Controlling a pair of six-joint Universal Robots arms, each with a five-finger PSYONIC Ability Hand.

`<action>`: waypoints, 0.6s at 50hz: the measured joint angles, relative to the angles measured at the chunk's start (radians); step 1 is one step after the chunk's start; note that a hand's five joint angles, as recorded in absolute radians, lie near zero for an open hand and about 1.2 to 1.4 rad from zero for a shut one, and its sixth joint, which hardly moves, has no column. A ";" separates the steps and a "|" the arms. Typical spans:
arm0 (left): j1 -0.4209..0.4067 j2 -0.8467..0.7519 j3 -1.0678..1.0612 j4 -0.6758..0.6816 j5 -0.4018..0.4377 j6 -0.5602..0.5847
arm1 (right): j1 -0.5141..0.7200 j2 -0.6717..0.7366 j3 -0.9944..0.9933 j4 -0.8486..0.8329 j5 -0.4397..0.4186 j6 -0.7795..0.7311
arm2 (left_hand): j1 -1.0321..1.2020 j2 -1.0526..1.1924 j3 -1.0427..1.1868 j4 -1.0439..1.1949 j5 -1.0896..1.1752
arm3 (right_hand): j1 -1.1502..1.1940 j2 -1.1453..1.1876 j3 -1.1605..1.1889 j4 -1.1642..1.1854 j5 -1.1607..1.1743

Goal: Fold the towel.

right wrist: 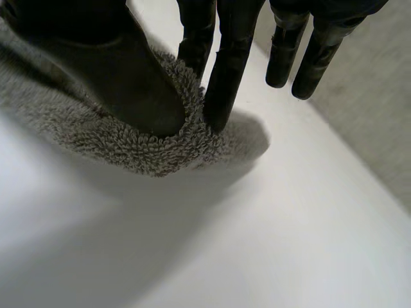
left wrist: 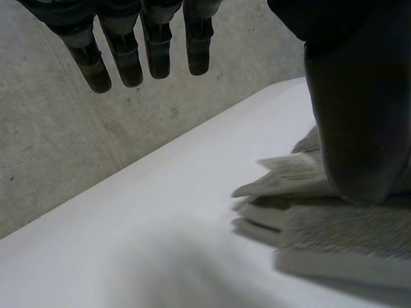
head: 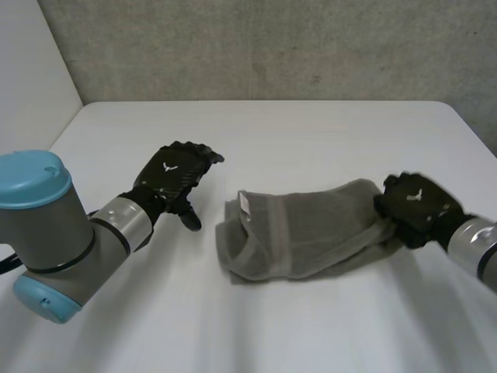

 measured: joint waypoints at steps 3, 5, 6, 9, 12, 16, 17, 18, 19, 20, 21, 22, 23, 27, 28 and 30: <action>0.008 0.006 -0.001 0.002 -0.001 0.000 | 0.037 -0.025 -0.070 0.035 -0.010 0.015 | 0.000 0.000 0.000 0.000 0.000 | 0.004 0.000 0.000 0.000 0.000; 0.015 0.009 0.000 0.003 -0.001 0.001 | 0.097 -0.025 -0.130 0.047 -0.012 0.047 | 0.000 0.000 0.000 0.000 0.000 | 0.004 0.000 0.000 0.000 0.000; 0.017 0.010 0.000 0.003 -0.002 0.001 | 0.118 -0.022 -0.145 0.049 -0.012 0.057 | 0.000 0.000 0.000 0.000 0.000 | 0.004 0.000 0.000 0.000 0.000; 0.024 0.013 0.002 0.004 -0.006 0.001 | 0.248 0.021 -0.222 0.049 -0.001 0.098 | 0.000 0.000 0.000 0.000 0.000 | 0.004 0.007 0.000 0.000 0.000; 0.030 0.020 0.002 0.004 -0.020 0.002 | 0.419 0.098 -0.298 0.046 0.030 0.121 | 0.000 0.000 0.000 0.000 0.000 | 0.004 0.009 0.000 0.000 0.000; 0.035 0.029 0.000 0.003 -0.041 0.002 | 0.590 0.202 -0.363 0.040 0.078 0.127 | 0.000 0.000 0.000 0.000 0.000 | 0.004 0.010 0.000 0.000 0.000; 0.037 0.032 -0.001 0.003 -0.047 0.002 | 0.631 0.234 -0.377 0.038 0.093 0.127 | 0.000 0.000 0.000 0.000 0.000 | 0.004 0.010 0.000 0.000 0.000; 0.037 0.036 -0.002 0.003 -0.052 0.002 | 0.668 0.268 -0.387 0.036 0.108 0.125 | 0.000 0.000 0.000 0.000 0.000 | 0.004 0.010 0.000 0.000 0.000; 0.038 0.039 -0.002 0.002 -0.056 0.001 | 0.695 0.297 -0.395 0.033 0.121 0.123 | 0.000 0.000 0.000 0.000 0.000 | 0.004 0.010 0.000 0.000 0.000; 0.038 0.041 -0.003 0.002 -0.058 0.001 | 0.709 0.314 -0.399 0.031 0.128 0.121 | 0.000 0.000 0.000 0.000 0.000 | 0.004 0.010 0.000 0.000 0.000; 0.039 0.043 -0.004 0.002 -0.060 0.001 | 0.729 0.340 -0.403 0.029 0.138 0.117 | 0.000 0.000 0.000 0.000 0.000 | 0.004 0.010 0.000 0.000 0.000; 0.039 0.045 -0.005 0.001 -0.061 0.000 | 0.738 0.356 -0.404 0.028 0.145 0.114 | 0.000 0.000 0.000 0.000 0.000 | 0.004 0.010 0.000 0.000 0.000; 0.038 0.047 -0.006 0.001 -0.062 0.000 | 0.745 0.367 -0.405 0.027 0.149 0.110 | 0.000 0.000 0.000 0.000 0.000 | 0.004 0.010 0.000 0.000 0.000; 0.037 0.053 -0.009 0.001 -0.062 0.000 | 0.752 0.393 -0.393 0.024 0.169 0.096 | 0.000 0.000 0.000 0.000 0.000 | -0.169 -0.149 0.000 0.000 -0.201; 0.036 0.053 -0.008 0.001 -0.062 0.000 | 0.750 0.390 -0.390 0.024 0.171 0.096 | 0.000 0.000 0.000 0.000 0.000 | -0.214 -0.191 0.000 0.000 -0.249; 0.035 0.054 -0.006 0.001 -0.061 0.000 | 0.738 0.369 -0.379 0.022 0.177 0.102 | 0.000 0.000 0.000 0.000 0.000 | -0.383 -0.348 0.000 0.000 -0.408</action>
